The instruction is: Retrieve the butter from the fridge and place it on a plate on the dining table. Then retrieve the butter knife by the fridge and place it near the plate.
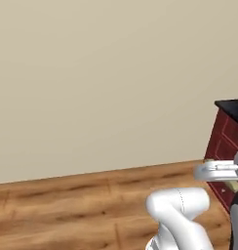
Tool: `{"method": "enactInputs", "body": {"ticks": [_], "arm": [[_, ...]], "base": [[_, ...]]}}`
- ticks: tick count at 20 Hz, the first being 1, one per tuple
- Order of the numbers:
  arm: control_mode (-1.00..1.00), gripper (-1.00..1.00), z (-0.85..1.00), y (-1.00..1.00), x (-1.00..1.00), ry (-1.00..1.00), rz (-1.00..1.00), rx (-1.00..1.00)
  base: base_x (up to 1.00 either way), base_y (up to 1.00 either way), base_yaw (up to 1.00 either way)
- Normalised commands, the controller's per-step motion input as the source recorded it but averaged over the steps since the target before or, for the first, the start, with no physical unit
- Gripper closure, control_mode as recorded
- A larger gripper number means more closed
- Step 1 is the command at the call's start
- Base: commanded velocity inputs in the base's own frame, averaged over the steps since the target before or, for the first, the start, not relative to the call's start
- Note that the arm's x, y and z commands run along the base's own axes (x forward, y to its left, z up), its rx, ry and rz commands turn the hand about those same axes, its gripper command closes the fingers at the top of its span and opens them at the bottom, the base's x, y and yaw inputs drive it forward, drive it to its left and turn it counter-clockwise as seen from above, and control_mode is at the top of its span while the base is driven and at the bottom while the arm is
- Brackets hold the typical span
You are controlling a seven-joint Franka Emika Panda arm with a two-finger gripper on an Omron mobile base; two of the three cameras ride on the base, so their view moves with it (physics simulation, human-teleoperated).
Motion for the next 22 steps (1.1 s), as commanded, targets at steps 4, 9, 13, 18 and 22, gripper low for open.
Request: {"method": "enactInputs", "body": {"ticks": [4,9,13,18,22], "arm": [[1.0,1.0,0.0,0.0,0.0,0.0,0.0,0.0],[1.0,1.0,0.0,0.0,0.0,0.0,0.0,0.0],[1.0,1.0,0.0,0.0,0.0,0.0,0.0,0.0],[1.0,1.0,0.0,0.0,0.0,0.0,0.0,0.0],[1.0,1.0,0.0,0.0,0.0,0.0,0.0,0.0]], "base": [[1.0,0.0,0.43],[0.99,0.0,0.59],[0.86,0.0,0.76],[0.74,0.0,0.86],[0.71,0.0,0.91]]}}
